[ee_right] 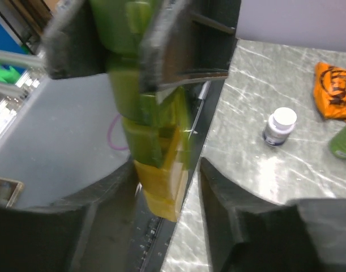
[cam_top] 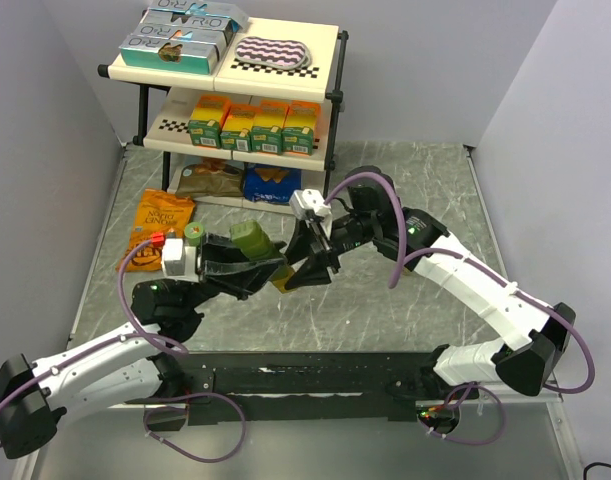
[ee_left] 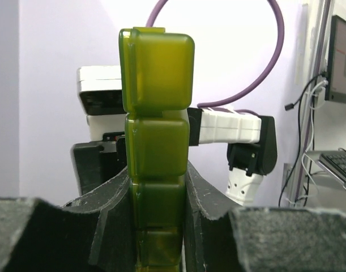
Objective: Sort the pills into containers
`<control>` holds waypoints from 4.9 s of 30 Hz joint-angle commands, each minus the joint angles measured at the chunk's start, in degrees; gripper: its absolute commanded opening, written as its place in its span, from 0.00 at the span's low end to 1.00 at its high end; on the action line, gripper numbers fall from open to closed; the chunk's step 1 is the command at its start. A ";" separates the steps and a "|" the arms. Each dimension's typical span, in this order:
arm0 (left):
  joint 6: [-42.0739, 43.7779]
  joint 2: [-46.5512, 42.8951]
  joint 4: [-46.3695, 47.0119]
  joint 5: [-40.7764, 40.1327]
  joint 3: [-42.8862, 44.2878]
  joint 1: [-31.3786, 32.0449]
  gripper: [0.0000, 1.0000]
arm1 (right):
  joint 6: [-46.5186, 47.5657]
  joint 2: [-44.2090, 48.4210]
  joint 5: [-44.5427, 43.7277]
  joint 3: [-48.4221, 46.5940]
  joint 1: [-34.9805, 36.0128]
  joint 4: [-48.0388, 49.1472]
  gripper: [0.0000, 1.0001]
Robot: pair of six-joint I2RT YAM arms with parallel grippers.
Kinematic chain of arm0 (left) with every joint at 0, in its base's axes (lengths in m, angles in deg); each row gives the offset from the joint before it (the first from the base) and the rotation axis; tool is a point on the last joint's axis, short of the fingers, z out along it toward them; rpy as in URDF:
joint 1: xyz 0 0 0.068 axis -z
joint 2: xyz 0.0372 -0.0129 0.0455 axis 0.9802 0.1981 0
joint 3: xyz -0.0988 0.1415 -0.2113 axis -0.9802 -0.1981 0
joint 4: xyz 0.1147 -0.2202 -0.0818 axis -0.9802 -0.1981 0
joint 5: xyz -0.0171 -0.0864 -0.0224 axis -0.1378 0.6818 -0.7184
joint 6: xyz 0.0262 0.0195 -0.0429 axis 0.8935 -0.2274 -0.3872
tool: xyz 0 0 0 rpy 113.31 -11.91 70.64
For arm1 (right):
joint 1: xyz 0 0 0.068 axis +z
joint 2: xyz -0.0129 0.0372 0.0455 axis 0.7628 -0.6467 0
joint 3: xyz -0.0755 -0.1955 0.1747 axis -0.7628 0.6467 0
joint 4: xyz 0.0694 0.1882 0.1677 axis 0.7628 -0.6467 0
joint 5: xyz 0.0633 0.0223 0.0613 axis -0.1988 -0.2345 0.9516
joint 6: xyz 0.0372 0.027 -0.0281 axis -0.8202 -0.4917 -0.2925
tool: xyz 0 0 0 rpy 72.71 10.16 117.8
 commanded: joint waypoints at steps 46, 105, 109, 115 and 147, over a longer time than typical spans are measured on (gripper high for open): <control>-7.36 -19.53 -73.67 -36.16 17.27 0.05 0.99 | 31.85 10.01 -46.99 2.85 0.86 -16.03 0.09; -2.10 24.85 -97.07 33.00 38.37 -15.06 0.08 | 44.16 12.12 -53.51 8.57 6.66 -21.04 0.09; 0.97 24.77 -98.21 32.04 38.37 -13.84 0.01 | 42.84 11.68 -51.75 8.39 6.66 -21.04 0.12; 6.06 24.16 -98.39 19.41 36.88 -9.72 0.01 | 40.30 11.15 -50.77 9.71 6.58 -19.29 0.34; 25.66 44.62 -41.63 -27.38 12.10 5.77 0.04 | 16.30 20.73 -19.14 22.09 -23.12 -8.66 0.93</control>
